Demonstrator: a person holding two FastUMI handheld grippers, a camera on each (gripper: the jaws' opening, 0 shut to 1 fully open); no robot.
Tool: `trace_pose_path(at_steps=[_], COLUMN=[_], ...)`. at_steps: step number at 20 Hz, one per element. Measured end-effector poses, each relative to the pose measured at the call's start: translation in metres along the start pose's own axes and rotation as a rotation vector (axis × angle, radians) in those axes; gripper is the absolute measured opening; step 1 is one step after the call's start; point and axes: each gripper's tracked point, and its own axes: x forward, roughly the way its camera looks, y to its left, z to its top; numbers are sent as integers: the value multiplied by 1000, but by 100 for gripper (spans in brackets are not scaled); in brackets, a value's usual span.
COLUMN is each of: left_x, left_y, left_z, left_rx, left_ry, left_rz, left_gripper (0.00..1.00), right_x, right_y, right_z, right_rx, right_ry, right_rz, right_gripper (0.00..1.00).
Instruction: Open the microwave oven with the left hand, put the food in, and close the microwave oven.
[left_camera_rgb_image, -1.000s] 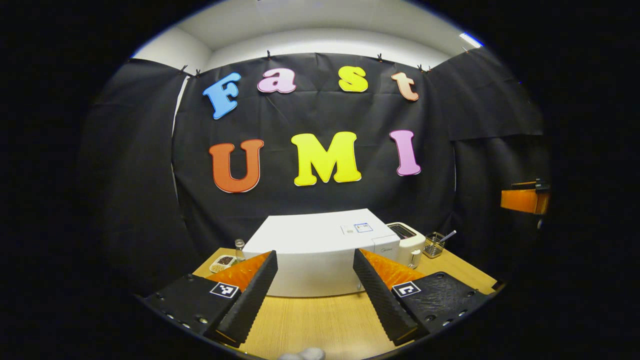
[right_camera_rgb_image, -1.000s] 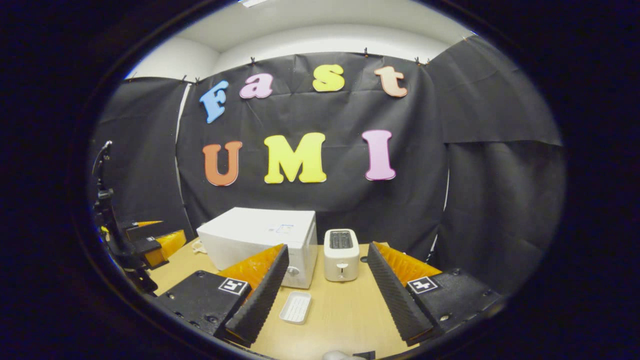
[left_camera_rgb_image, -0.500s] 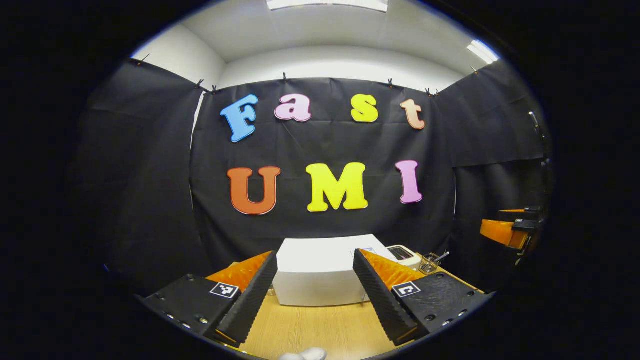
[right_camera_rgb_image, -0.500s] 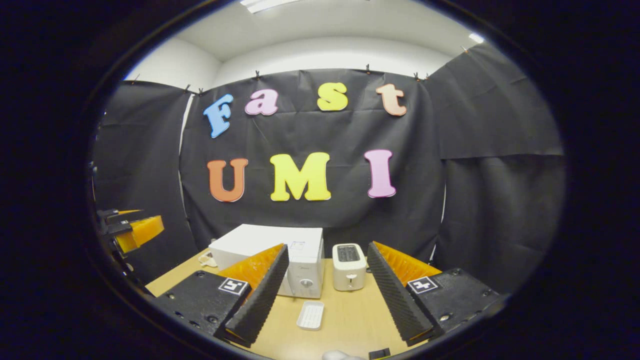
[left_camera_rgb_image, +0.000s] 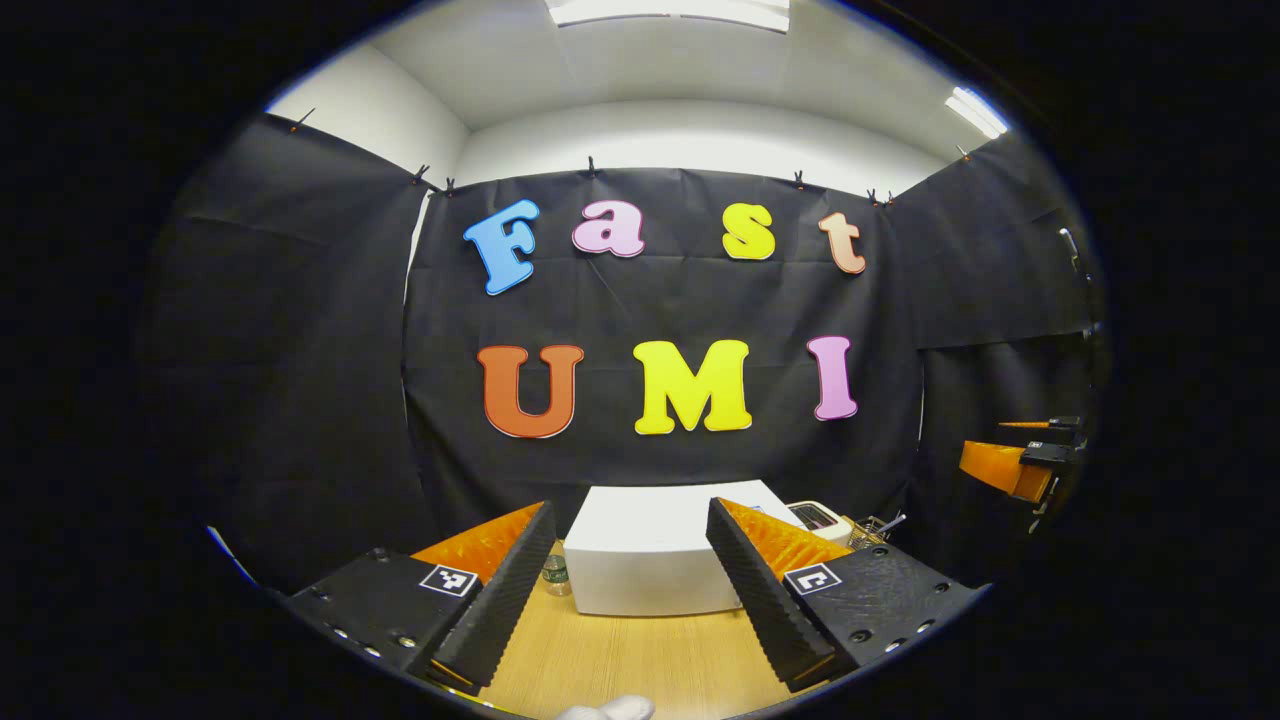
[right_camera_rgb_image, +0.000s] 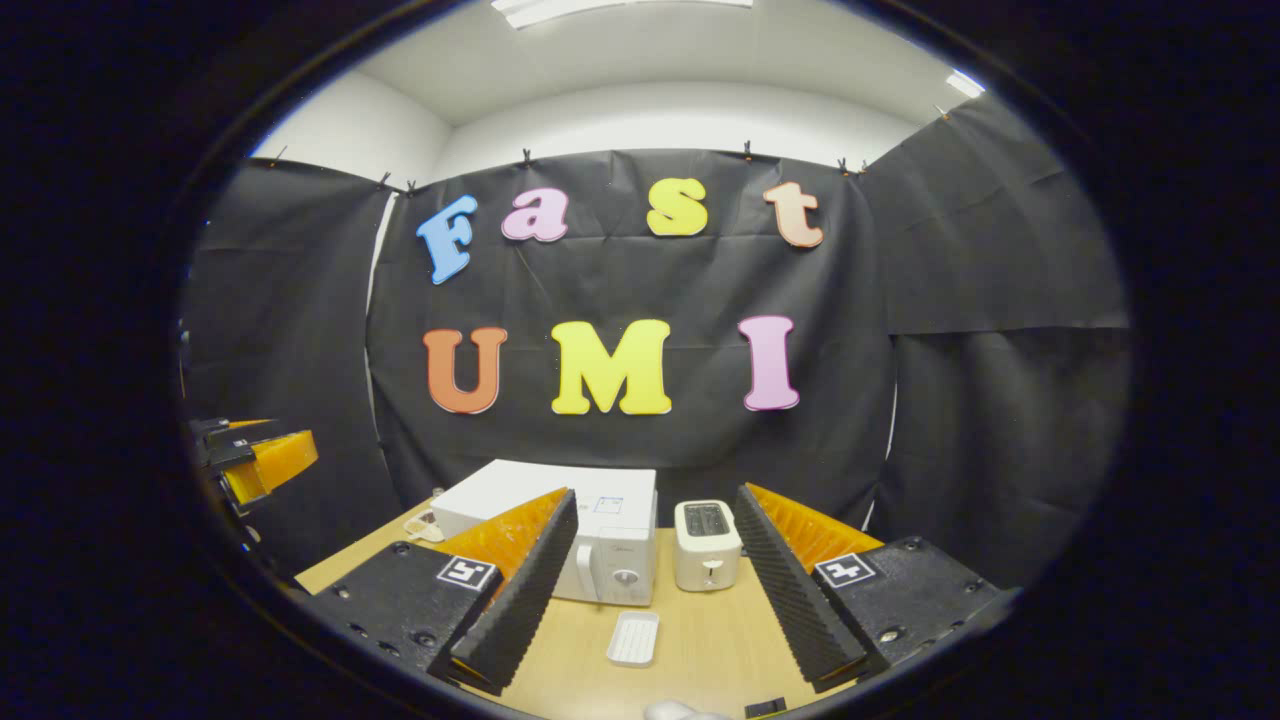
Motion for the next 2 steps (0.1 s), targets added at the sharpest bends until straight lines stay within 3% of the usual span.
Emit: trace_pose_path(at_steps=[1,2], left_x=[0,-1], left_y=[-1,-1], left_z=[1,3], left_rx=[-7,-15], left_ry=[-4,-5], left_rz=[-7,-13], left_gripper=[95,95], right_x=[0,0], right_y=[2,4], right_z=[1,1], right_rx=[0,-3], right_ry=[-2,3], right_rz=[1,0], right_gripper=[100,90])
